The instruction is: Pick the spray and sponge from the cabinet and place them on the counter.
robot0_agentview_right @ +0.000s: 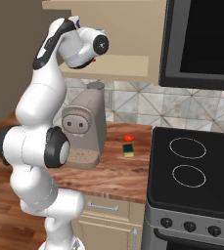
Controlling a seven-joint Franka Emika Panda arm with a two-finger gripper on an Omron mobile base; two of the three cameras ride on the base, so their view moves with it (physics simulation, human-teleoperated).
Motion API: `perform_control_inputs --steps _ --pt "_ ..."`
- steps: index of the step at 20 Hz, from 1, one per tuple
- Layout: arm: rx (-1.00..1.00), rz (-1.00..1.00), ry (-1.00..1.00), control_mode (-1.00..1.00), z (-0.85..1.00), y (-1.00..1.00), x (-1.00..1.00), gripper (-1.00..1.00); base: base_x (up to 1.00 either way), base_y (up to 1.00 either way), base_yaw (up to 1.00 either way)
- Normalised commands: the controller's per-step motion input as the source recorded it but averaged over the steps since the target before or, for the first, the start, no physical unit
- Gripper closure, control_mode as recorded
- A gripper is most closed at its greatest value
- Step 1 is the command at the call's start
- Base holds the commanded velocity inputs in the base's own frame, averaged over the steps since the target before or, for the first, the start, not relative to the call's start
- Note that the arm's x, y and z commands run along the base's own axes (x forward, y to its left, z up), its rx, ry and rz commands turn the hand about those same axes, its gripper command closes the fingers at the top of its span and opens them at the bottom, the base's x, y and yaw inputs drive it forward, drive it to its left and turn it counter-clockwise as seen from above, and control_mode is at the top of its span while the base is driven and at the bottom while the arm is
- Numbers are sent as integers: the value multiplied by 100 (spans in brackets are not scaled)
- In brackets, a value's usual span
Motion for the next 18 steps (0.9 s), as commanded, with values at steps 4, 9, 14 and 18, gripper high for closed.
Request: perform_control_inputs --steps 4,9,14,18 --pt "0 0 0 -100 -2 4 9 -100 0 0 0" --pt "0 0 0 -100 -1 5 9 -100 0 0 0" --pt "0 0 0 -100 0 5 9 -100 0 0 0" --pt "0 0 0 -100 -1 5 11 -100 0 0 0"
